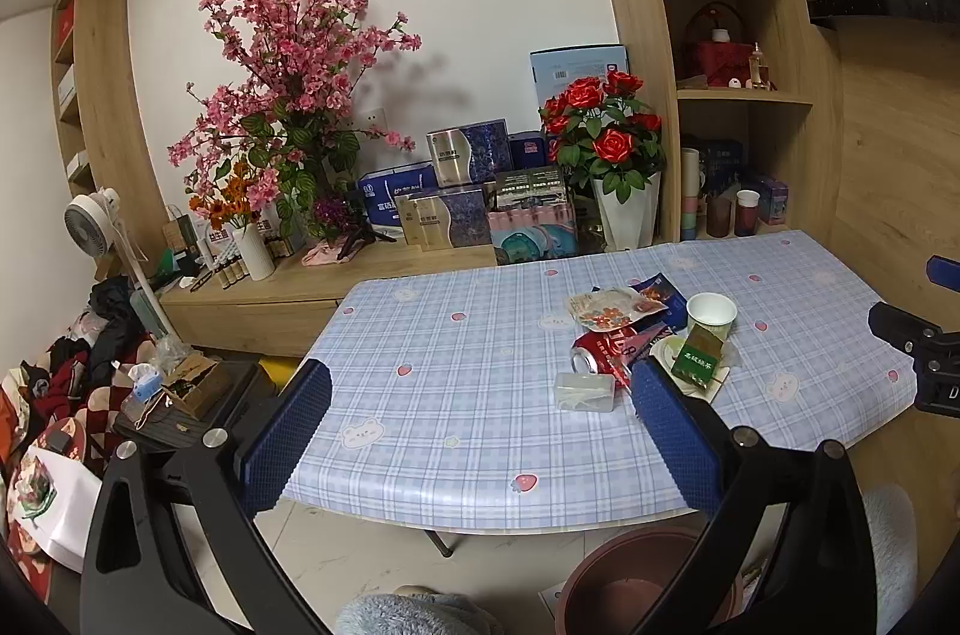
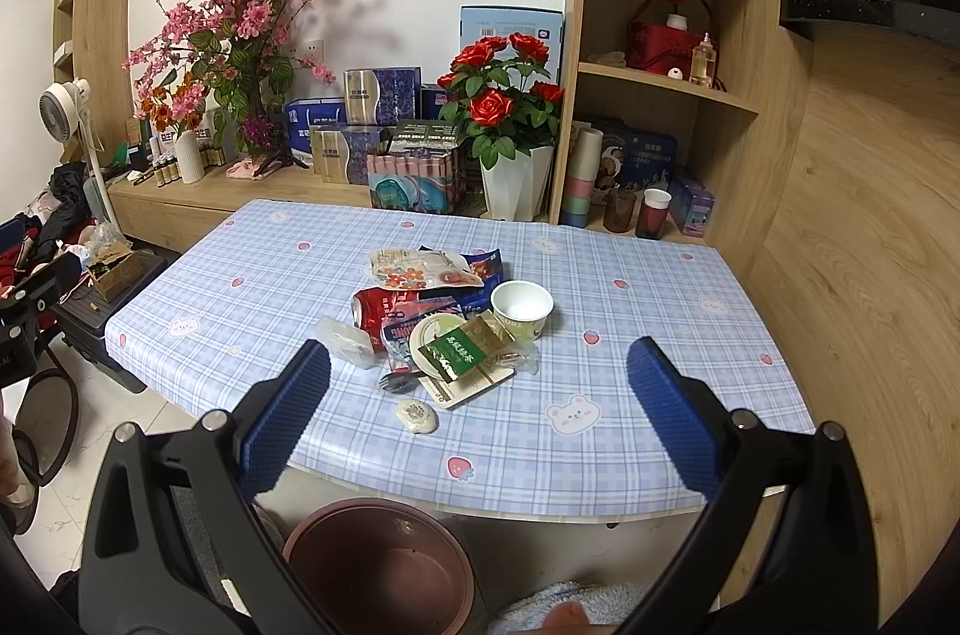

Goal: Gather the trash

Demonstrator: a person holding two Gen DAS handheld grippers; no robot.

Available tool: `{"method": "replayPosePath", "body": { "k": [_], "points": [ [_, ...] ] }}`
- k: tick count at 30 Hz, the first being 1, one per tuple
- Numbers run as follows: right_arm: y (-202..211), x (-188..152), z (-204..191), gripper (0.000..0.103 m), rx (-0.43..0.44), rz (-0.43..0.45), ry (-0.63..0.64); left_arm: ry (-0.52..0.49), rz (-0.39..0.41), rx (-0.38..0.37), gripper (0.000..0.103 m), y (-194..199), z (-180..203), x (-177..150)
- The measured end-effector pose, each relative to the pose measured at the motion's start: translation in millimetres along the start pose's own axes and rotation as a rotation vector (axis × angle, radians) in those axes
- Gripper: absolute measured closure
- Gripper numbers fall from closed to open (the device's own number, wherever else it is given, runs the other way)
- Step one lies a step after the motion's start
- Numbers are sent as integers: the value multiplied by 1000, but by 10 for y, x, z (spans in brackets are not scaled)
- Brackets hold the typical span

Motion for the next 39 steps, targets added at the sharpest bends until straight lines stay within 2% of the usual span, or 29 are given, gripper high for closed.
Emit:
{"method": "replayPosePath", "body": {
  "k": [33, 39],
  "points": [
    [11, 2, 14, 5, -1, -3, -1, -9, -3, -3, 5, -19, 63, -30],
    [-75, -49, 49, 5, 11, 0, -9, 9, -24, -28, 5, -175, 75, -97]
  ]
}}
Point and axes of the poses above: each gripper's, at about its wrist camera, not at the fingertips, and y roughly against the way its jaws point, z to its right, x to its top, the point moved 3 cm from there along -y, roughly the way its jaws point, and after that the axes turned 8 degrees about -z, right-handed, at the moved point
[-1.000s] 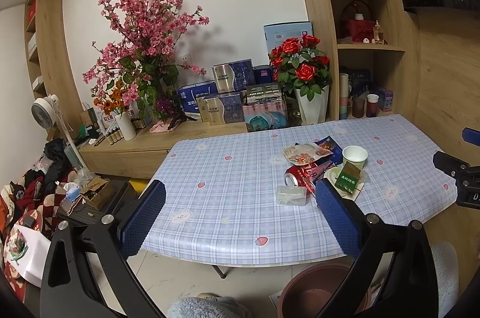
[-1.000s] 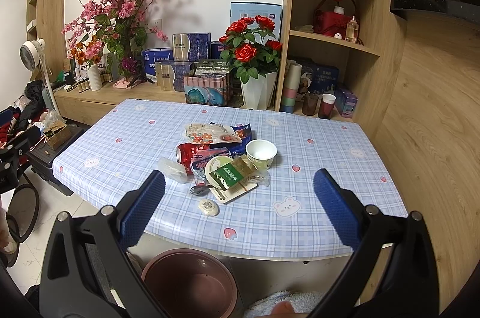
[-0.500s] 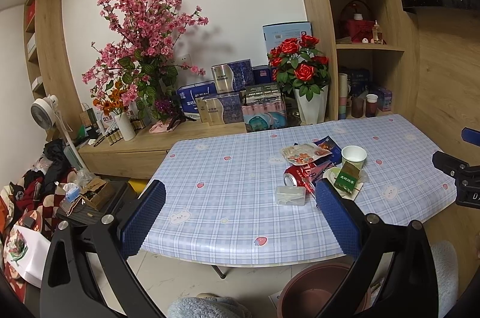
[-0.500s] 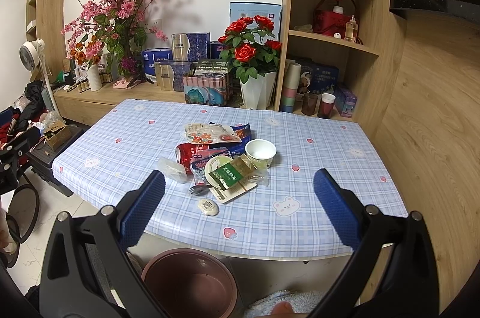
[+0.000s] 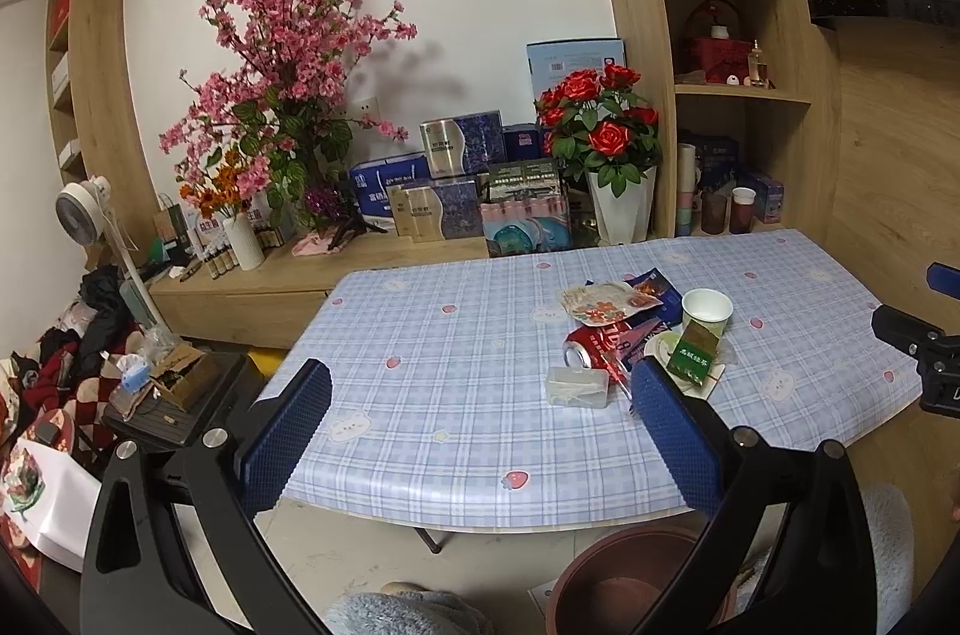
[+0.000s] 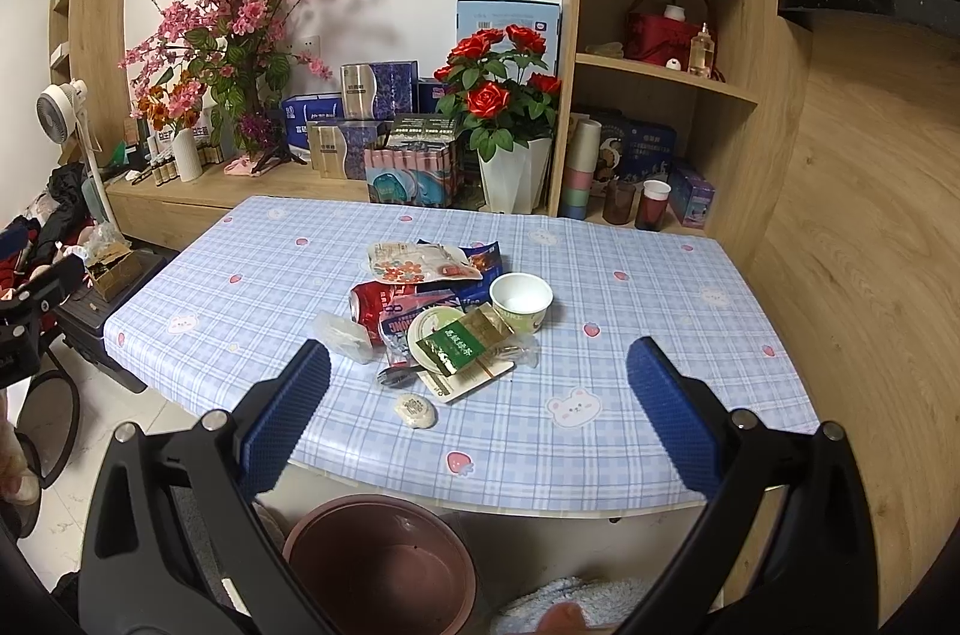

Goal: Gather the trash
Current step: 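Reach the right gripper to the gold-green tea packet and grasp it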

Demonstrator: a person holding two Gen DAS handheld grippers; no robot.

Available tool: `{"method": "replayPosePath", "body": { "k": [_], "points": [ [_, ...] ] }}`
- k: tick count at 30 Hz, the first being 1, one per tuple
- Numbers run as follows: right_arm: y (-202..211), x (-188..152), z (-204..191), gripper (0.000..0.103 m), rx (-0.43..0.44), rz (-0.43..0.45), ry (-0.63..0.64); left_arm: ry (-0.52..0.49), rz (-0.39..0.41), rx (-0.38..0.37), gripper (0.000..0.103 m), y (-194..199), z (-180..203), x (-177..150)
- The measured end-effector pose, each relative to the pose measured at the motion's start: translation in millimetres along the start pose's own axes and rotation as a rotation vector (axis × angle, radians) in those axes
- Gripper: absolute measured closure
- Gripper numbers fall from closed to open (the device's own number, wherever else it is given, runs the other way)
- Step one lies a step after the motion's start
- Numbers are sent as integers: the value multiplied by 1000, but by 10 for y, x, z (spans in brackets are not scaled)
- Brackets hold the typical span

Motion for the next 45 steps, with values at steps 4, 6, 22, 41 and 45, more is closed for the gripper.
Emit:
{"method": "replayPosePath", "body": {
  "k": [4, 6, 22, 41, 45],
  "points": [
    [-149, -36, 129, 5, -1, 35, -22, 35, -52, -79, 5, -268, -56, -105],
    [-302, -72, 222, 5, 5, 13, -46, 88, -72, -114, 5, -412, -101, -181],
    [-1391, -505, 376, 5, 59, -192, -151, 36, -46, -134, 5, -1260, 92, -364],
    [-2059, -518, 581, 5, 25, -312, -203, 13, -209, -113, 5, -2041, 243, -430],
    [-2262, -475, 631, 5, 81, -357, -267, 8, -217, -120, 5, -2204, 271, -374]
  ]
}}
Point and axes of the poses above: each gripper's, at about its wrist camera, not at the fingertips, and y roughly against the way its jaws point, z to its right, x to its top, the point moved 3 cm from there along -y, roughly the way its jaws point, and after that the axes turned 8 degrees about -z, right-handed, at the moved point
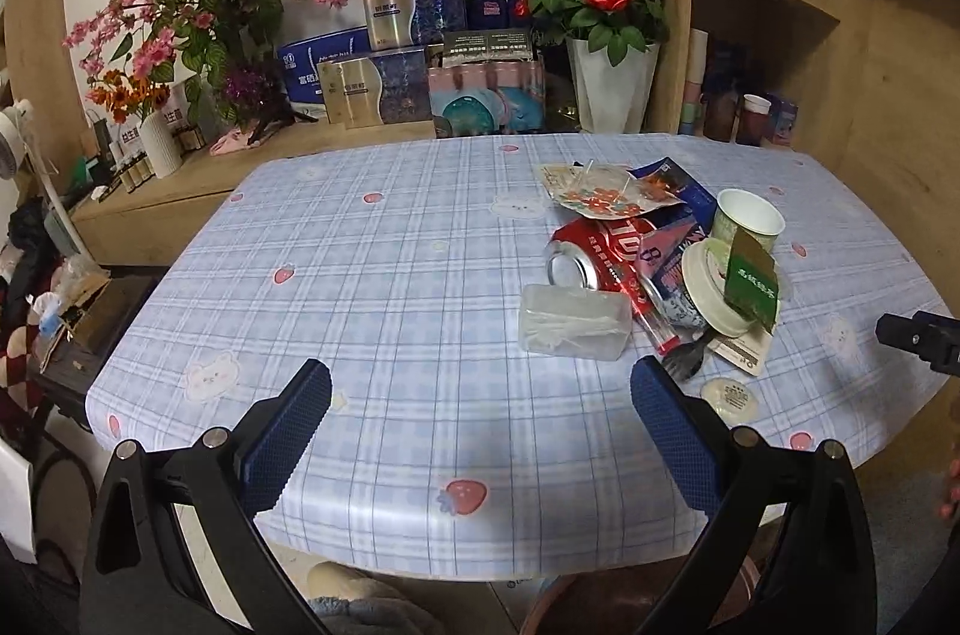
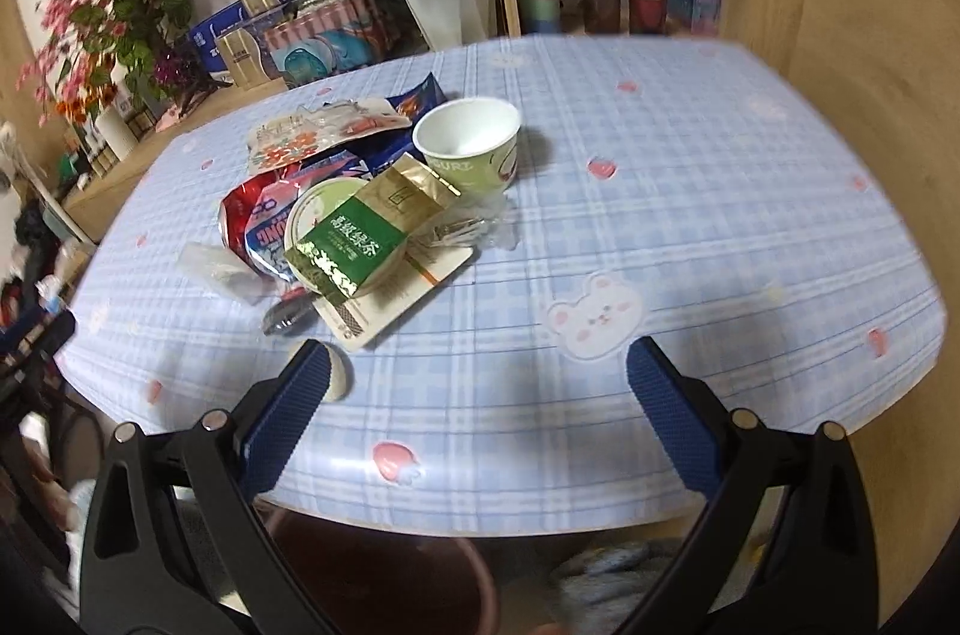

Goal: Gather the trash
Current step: 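Reach the right gripper to the gold-green tea packet and grasp it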

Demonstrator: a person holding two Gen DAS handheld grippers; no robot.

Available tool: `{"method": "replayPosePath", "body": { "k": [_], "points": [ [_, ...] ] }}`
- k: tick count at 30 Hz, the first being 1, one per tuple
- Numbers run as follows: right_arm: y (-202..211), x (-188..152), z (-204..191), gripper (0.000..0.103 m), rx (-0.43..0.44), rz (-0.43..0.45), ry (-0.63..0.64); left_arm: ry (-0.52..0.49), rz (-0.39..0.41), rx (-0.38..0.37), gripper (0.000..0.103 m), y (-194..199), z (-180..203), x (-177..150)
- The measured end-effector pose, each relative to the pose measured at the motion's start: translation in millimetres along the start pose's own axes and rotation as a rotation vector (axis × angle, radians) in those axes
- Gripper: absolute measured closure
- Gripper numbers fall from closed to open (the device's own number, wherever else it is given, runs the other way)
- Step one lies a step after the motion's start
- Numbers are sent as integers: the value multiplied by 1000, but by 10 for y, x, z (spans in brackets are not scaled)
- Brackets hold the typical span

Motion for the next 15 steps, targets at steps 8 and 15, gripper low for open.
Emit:
{"method": "replayPosePath", "body": {
  "k": [8, 15],
  "points": [
    [-335, 264, -210, 6, 9, -49, 65, 7, -30, -32, 6, -303, -5, 155],
    [-595, 505, -446, 6, 68, -66, 27, 6, -46, -38, 12, -477, -49, 286]
  ]
}}
Point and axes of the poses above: each gripper's, at about its wrist camera, not at the fingertips, and y roughly against the way its jaws point, z to its right, x to its top, the point moved 3 cm from there along -y, roughly the way its jaws point, and after that the axes turned 8 degrees about -z, right-handed, at the moved point
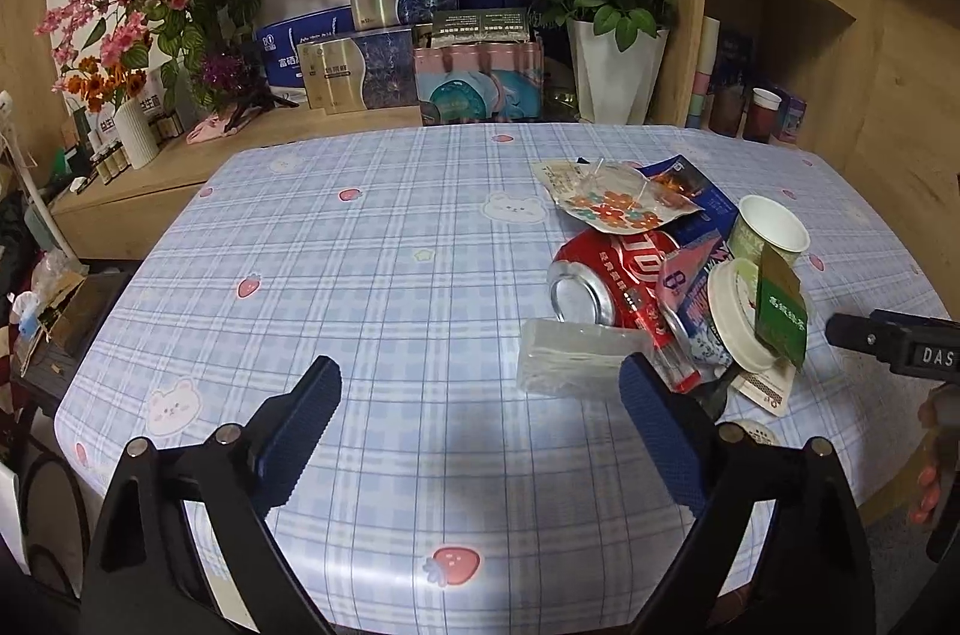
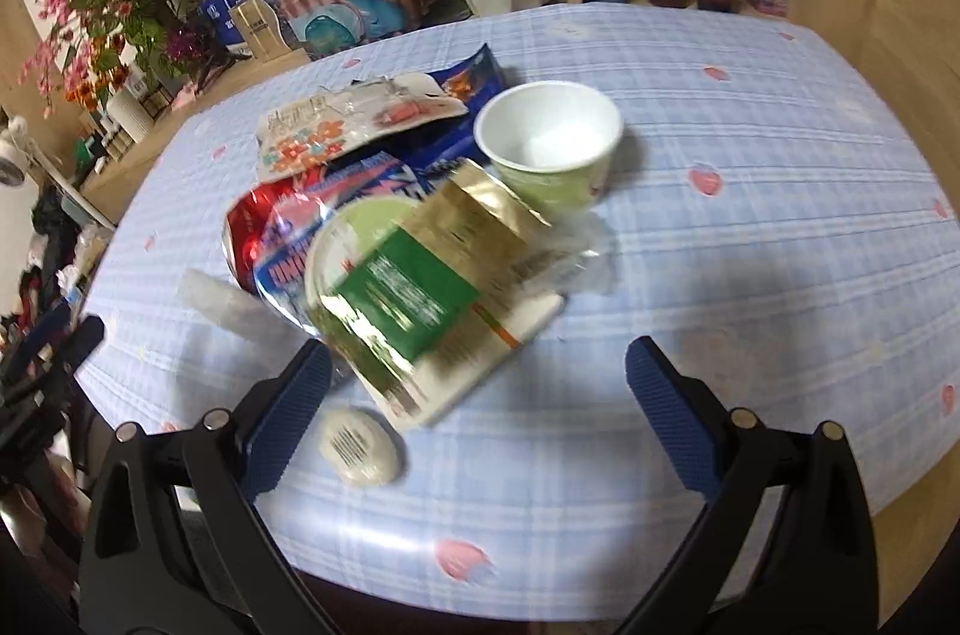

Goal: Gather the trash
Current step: 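Reach the right gripper to the gold-green tea packet and grasp it, then grasp the white floral snack bag with the left gripper while the right lifts the tea packet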

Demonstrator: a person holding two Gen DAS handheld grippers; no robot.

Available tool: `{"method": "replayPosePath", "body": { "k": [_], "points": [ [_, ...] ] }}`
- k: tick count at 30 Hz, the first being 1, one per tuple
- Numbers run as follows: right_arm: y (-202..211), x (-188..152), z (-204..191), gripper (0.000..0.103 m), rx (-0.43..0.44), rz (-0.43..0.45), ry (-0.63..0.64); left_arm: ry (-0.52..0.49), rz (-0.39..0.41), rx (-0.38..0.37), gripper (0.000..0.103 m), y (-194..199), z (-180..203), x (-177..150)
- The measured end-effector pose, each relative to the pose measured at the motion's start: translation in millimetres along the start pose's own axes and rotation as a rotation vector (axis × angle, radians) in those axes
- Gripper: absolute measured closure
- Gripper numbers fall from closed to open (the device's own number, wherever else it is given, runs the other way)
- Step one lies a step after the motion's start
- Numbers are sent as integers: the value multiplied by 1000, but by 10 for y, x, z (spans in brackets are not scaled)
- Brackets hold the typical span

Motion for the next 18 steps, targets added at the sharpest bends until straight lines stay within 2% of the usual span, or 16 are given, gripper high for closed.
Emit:
{"method": "replayPosePath", "body": {
  "k": [4, 7, 11, 15, 16, 17, 18],
  "points": [
    [-183, 135, -103, 8, 31, 7, -38, -8, -4, -1, 13, -51, -1, 56],
    [-346, 220, -86, 26, 59, -19, -116, -8, -5, 11, 13, -71, -13, 82],
    [-481, 268, -19, 26, 87, -51, -198, -4, -13, 10, 14, -113, -34, 102],
    [-540, 266, -9, 25, 102, -61, -209, -19, -21, -2, 15, -134, 11, 103],
    [-542, 260, -1, 30, 108, -63, -206, -24, -22, -7, 16, -135, 29, 108],
    [-527, 244, 8, 43, 130, -60, -200, -29, -22, -11, 17, -134, 48, 113],
    [-497, 227, 19, 49, 137, -57, -198, -38, -22, -18, 17, -126, 74, 119]
  ]
}}
Point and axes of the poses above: each gripper's, at about its wrist camera, not at the fingertips, and y roughly against the way its jaws point, z to its right, x to its top, the point moved 3 cm from there along -y, roughly the way its jaws point, and after that the axes turned 8 degrees about -z, right-handed, at the moved point
